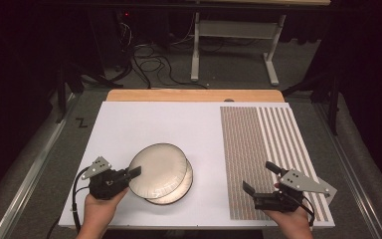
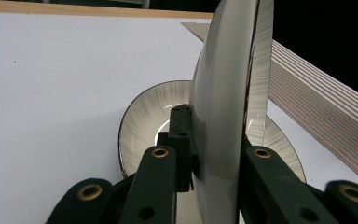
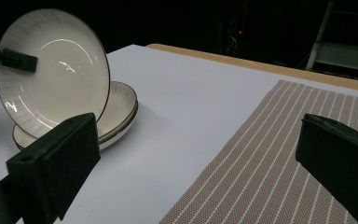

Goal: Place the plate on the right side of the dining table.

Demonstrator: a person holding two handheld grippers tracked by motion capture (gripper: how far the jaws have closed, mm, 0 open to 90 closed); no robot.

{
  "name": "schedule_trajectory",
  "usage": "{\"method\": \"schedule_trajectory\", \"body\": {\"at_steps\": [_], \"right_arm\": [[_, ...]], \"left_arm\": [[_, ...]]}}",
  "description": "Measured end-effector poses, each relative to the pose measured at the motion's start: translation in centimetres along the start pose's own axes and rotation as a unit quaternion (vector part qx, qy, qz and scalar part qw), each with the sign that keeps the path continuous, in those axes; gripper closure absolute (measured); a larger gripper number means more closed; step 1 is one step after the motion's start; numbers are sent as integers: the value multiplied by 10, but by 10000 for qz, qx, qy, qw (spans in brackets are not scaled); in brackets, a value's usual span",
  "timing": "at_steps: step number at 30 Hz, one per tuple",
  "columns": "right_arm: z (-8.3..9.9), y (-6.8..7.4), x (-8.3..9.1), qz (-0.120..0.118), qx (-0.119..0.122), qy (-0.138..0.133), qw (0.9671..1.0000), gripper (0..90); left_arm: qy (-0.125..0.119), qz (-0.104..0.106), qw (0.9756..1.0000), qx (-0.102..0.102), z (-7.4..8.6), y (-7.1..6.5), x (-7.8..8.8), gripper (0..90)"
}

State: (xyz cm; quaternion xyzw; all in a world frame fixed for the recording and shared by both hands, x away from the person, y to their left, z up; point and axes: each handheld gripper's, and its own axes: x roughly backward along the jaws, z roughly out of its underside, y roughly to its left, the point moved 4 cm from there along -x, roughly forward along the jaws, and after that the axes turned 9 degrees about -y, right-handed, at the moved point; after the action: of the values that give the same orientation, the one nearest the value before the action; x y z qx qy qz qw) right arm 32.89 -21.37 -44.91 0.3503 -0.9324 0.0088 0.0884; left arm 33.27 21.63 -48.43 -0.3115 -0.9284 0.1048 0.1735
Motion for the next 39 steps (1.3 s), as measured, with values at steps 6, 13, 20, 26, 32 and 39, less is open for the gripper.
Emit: {"method": "schedule_trajectory", "body": {"at_steps": [6,13,20,26,32,39], "right_arm": [[-6,11,-14,-176,32,92,9998,6],[-6,24,-34,-422,25,195,9989,14],[-5,39,-56,-642,85,327,9974,33],[-2,50,-78,-833,71,430,9956,62],[2,58,-97,-943,6,578,9939,93],[10,66,-117,-1051,-196,710,9917,148]], "left_arm": [[-9,7,10000,29,0,1,0,798],[-8,12,10000,17,0,1,0,798],[-3,9,10000,-9,0,1,0,798],[0,20,10000,-35,0,0,0,798],[-15,46,10000,-73,0,0,0,798],[-30,59,9999,-108,0,-1,0,798]]}}
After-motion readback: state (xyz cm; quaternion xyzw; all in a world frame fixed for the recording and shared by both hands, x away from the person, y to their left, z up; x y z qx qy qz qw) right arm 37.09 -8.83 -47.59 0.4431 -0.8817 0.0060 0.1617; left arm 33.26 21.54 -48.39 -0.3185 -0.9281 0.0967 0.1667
